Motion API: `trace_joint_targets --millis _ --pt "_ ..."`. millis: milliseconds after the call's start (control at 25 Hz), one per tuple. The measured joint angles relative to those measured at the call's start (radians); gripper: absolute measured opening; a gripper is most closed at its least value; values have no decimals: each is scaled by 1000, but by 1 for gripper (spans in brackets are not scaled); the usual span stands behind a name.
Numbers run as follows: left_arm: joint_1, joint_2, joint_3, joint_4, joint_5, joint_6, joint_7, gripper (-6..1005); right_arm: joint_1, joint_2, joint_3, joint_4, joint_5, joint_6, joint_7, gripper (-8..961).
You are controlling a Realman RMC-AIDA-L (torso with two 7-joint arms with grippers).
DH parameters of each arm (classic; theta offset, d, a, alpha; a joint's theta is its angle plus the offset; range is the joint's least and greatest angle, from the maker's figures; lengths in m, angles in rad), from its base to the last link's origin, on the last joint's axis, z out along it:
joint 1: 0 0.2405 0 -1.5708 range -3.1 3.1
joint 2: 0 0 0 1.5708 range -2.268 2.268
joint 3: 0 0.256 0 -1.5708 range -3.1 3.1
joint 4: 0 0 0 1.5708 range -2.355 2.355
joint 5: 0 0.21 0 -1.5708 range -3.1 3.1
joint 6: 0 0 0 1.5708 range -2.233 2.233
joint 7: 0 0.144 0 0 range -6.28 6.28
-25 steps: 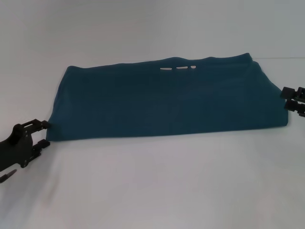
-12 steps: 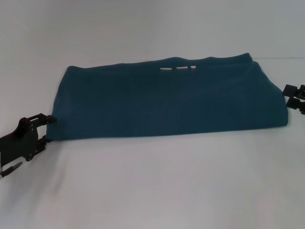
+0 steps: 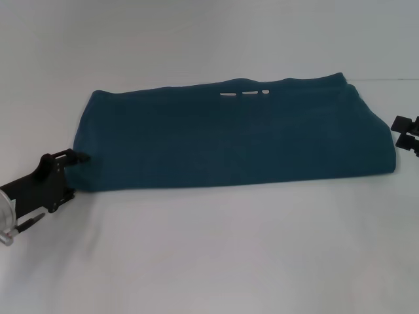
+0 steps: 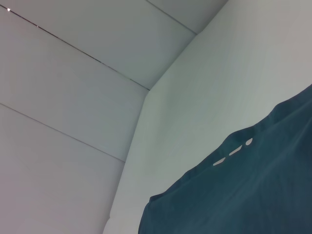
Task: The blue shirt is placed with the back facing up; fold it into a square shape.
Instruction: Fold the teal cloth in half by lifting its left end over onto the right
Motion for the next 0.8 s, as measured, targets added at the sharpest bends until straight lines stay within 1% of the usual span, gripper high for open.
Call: trace_joint_targets --millis 200,440,560,600,680,800 --pt "-18 -4 0 -10 0 -11 7 456 1 0 0 0 0 3 -1 687" --pt "-39 -3 0 -30 0 -16 18 440 3 0 0 0 0 4 -1 686" --pt "-39 -6 -1 -20 -4 -15 22 433 3 0 8 0 0 2 -1 686" --pt "-33 -11 -4 -8 -9 -14 25 430 2 0 12 0 0 1 -1 686" --pt "-29 -14 -5 -1 -10 -10 26 425 0 0 21 0 0 -2 -1 686" --pt "-25 -14 -6 4 -10 -4 26 417 -1 0 26 1 0 -4 -1 686"
